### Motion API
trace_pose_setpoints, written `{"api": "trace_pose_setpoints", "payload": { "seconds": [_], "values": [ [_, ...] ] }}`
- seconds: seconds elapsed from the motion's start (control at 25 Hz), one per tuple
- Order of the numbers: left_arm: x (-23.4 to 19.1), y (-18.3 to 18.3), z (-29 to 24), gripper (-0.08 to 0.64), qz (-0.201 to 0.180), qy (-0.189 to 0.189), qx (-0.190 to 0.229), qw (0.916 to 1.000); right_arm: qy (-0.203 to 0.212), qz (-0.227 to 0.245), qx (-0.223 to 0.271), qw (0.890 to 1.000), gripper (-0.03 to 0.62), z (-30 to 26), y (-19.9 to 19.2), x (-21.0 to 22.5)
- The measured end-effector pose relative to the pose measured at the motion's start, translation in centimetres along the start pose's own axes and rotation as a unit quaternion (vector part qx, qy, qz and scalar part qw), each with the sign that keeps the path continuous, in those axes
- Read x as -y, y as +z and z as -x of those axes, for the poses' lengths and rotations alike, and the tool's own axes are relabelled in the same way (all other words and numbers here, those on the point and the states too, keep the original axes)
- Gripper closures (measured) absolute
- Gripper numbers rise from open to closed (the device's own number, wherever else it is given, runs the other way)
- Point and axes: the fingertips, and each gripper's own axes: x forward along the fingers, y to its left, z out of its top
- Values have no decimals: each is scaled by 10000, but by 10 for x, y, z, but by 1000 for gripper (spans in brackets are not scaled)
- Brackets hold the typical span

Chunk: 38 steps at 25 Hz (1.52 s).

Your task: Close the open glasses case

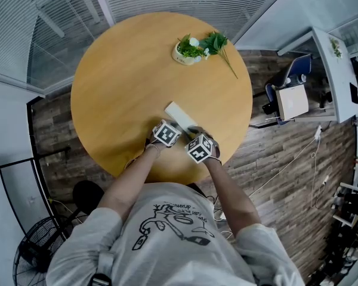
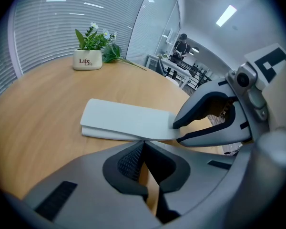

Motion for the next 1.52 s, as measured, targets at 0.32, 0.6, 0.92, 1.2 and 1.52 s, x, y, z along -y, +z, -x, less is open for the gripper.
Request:
{"api": "trace_pose_setpoints", "payload": {
  "seconds": [0.32,0.6,0.92,1.2,1.52],
  "values": [
    [0,-9,11,541,485,-186,94,9986,-48,-133,154,9998,515,7,5,1],
    [-3,-11,38,541,879,-139,394,9953,-103,-319,436,9985,529,24,16,1],
    [4,8,82,541,889,33,1046,9905,-216,-704,907,9932,557,55,33,3],
    [13,28,128,541,877,135,1676,9819,-397,-1119,1472,9819,572,99,56,10],
    [30,53,186,541,585,304,2387,9689,-556,-1324,2056,9680,581,154,86,6]
  ]
}}
